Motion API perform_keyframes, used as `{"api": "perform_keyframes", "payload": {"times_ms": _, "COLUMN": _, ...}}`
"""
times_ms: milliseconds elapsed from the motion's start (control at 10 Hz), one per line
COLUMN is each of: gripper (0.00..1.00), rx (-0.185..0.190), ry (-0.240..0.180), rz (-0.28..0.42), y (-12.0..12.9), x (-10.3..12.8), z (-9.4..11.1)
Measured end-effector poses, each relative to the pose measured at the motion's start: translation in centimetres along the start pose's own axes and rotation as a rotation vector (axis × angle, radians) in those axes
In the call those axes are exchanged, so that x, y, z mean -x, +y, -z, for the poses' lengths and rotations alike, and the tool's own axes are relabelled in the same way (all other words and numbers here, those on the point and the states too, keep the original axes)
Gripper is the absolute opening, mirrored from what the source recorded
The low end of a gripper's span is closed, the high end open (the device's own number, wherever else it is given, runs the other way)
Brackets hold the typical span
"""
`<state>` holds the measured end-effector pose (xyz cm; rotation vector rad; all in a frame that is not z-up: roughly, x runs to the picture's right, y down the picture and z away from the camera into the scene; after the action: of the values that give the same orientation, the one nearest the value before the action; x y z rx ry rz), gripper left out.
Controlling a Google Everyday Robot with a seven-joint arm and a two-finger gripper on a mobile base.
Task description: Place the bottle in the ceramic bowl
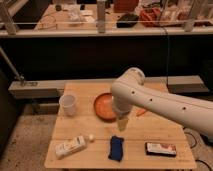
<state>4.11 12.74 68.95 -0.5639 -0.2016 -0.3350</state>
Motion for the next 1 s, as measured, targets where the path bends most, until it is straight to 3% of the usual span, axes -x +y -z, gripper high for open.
{"api": "perform_keyframes", "payload": {"times_ms": 400, "gripper": 0.8, "rx": 0.009, "ry": -0.008, "rz": 0.042, "y": 0.1, "x": 1.0, "z": -1.7}}
{"api": "perform_keyframes", "payload": {"times_ms": 600, "gripper": 0.8, "rx": 0.014, "ry": -0.02, "rz": 0.084, "y": -0.4, "x": 3.5, "z": -2.8}}
{"api": "perform_keyframes", "payload": {"times_ms": 1000, "gripper": 0.8, "rx": 0.019, "ry": -0.033, "rz": 0.138, "y": -0.3, "x": 5.2, "z": -4.0}}
